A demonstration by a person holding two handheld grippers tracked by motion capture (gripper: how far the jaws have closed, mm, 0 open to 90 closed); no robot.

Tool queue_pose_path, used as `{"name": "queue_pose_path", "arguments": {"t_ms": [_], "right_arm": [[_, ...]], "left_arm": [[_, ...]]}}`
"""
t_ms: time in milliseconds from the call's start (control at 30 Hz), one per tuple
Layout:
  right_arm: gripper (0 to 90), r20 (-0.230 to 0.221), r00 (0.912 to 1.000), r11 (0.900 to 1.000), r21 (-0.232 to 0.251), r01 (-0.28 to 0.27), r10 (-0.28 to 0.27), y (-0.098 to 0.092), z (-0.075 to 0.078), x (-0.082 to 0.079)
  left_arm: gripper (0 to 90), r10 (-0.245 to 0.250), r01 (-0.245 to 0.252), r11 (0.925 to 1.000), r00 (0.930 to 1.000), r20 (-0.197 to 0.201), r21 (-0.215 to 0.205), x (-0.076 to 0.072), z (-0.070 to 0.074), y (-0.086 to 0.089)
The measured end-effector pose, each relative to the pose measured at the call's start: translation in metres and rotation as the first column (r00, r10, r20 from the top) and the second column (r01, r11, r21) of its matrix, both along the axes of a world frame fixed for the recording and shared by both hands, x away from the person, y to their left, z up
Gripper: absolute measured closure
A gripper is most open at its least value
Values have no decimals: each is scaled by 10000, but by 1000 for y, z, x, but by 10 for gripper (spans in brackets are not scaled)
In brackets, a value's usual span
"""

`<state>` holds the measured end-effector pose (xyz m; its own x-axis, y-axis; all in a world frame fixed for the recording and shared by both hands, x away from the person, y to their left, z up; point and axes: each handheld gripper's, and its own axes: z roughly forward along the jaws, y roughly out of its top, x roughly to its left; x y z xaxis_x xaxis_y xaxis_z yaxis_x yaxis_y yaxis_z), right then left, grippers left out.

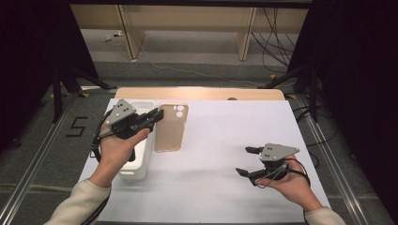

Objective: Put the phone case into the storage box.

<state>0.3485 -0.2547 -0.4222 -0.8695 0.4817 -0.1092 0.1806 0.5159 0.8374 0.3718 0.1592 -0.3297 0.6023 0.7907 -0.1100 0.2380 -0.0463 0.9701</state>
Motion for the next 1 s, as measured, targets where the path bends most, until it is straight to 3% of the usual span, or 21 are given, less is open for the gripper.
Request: {"name": "queue_pose_path", "arguments": {"t_ms": [1000], "right_arm": [[217,-66,9999,10000,47,80,-79,-3,-1,0]], "left_arm": [[820,313,-313,9995,9994,123,30,2,6,17]]}}
